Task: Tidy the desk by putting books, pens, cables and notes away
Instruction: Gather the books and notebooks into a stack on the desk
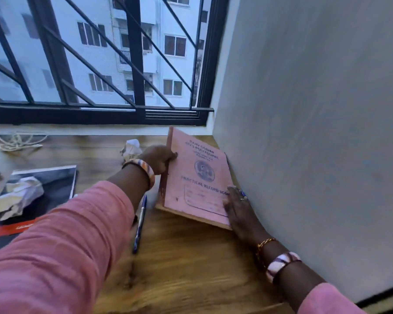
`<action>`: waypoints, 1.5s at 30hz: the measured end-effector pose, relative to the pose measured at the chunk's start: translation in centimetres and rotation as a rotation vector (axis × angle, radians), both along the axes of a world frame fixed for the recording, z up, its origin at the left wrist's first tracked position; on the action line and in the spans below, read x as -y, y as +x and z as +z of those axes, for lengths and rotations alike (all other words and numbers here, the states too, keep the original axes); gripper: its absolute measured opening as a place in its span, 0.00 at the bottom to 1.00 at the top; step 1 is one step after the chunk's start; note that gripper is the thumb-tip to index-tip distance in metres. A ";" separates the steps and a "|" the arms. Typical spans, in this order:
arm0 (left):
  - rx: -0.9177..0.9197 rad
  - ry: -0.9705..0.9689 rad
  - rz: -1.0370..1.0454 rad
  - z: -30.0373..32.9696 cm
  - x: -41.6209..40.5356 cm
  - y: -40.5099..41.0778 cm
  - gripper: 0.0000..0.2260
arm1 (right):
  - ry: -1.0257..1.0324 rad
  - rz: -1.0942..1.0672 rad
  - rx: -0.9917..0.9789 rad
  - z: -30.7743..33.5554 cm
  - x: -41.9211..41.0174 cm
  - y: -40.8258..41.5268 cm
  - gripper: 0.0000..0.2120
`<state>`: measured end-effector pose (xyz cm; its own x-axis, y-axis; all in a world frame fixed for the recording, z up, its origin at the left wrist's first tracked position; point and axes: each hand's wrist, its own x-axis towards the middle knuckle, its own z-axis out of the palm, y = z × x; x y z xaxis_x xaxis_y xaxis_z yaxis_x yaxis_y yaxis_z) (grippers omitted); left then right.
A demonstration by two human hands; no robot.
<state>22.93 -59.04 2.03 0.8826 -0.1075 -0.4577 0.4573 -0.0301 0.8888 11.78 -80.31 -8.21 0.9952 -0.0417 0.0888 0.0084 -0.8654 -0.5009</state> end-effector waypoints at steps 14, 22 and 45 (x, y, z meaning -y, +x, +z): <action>0.127 -0.135 0.296 4.3 -17.8 -6.7 0.05 | 1.089 0.036 -0.195 7.3 -14.9 2.9 0.19; 0.137 0.178 0.369 3.0 -37.1 -15.7 0.07 | 1.387 0.239 -0.498 8.0 -33.2 -0.5 0.13; 0.193 0.612 0.275 -5.9 -55.1 -18.5 0.23 | 0.411 0.083 -0.436 5.5 -53.4 -0.8 0.10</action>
